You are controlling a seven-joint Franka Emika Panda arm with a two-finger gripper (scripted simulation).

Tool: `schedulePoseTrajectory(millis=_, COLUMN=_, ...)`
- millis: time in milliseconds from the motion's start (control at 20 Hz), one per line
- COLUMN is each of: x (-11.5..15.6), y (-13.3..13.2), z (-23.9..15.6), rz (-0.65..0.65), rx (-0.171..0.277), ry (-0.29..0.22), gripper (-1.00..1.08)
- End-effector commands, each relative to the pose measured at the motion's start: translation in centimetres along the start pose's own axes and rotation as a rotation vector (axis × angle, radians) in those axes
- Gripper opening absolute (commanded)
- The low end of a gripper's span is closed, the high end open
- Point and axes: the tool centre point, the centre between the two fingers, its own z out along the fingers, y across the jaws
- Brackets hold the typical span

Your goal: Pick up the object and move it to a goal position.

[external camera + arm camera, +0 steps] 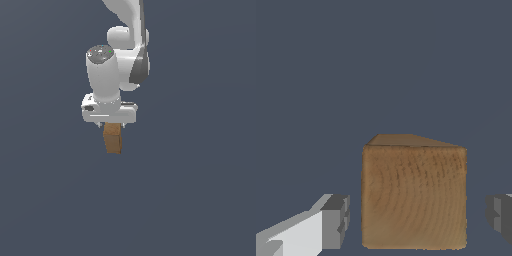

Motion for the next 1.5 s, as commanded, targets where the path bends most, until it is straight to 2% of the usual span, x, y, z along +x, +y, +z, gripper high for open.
schedulePoseTrajectory(millis=0, x=-0.1, y=0.0, z=1.1, rz=0.000, rx=0.000, ry=-0.001, gripper=1.00)
schedulePoseTrajectory(millis=500, x=0.0, y=0.1, z=4.1, rz=0.000, rx=0.000, ry=-0.001, gripper=1.00)
schedulePoseTrajectory(millis=550, x=0.0, y=0.1, z=4.1, rz=0.000, rx=0.000, ry=-0.001, gripper=-1.00)
schedulePoseTrajectory(millis=1150, x=0.0, y=0.1, z=4.0, rz=0.002, rx=-0.001, ry=0.001, gripper=-1.00)
schedulePoseTrajectory(millis=1450, x=1.1, y=0.4, z=2.9, rz=0.031, rx=-0.015, ry=0.036, gripper=-1.00)
